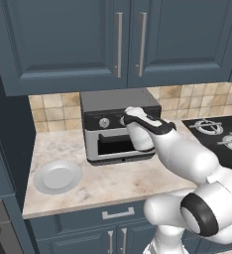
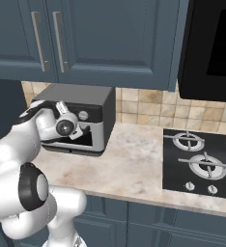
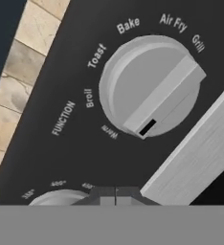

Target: Pull the toaster oven rack outwards. Pick up the baguette from the plate and place it on the toaster oven rack. Close the toaster oven door fully and set the temperature to the lowest setting.

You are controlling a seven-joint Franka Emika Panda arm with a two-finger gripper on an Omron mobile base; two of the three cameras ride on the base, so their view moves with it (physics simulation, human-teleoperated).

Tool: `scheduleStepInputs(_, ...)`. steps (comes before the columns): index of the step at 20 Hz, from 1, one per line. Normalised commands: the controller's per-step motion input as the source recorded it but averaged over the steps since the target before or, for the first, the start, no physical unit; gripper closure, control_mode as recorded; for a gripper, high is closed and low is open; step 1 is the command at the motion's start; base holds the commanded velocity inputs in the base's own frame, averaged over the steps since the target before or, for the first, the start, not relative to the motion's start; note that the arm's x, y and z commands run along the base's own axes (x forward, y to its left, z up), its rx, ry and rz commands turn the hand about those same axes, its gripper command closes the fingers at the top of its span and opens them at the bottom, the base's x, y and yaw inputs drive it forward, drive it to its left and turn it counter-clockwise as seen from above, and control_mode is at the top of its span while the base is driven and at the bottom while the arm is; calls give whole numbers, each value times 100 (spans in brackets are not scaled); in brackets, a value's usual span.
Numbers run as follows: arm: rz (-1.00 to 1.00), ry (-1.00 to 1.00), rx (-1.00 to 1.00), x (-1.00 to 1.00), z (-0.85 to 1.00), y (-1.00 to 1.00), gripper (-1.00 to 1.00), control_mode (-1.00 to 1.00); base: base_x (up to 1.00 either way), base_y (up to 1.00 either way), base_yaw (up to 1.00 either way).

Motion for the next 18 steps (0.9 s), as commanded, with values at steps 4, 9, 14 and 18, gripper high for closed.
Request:
scheduleStepInputs(4,-3,0,-12,30,100,65,100,-100,0,0,0)
scheduleStepInputs(9,0,0,-14,35,100,61,100,-100,0,0,0)
scheduleStepInputs(14,0,3,-16,42,100,62,100,-100,0,0,0)
scheduleStepInputs(18,0,1,-16,48,100,63,100,-100,0,0,0)
